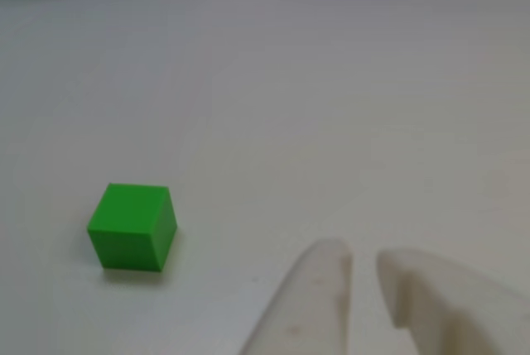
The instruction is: Pick up green cube and drop it in the blue box
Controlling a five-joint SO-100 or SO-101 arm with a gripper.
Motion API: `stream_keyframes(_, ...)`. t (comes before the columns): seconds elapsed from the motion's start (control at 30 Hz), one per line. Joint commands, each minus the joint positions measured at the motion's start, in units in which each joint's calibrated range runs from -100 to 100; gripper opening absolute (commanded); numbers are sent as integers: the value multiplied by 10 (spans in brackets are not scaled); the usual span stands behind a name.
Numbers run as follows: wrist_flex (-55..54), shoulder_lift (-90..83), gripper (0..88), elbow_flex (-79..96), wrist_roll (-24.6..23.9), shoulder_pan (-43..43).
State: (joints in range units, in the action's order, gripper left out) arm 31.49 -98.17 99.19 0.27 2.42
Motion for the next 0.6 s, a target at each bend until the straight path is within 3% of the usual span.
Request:
stream_keyframes(0.0, -9, -10, 7, -4, 1, -3)
stream_keyframes(0.57, -9, -10, 7, -4, 3, -1)
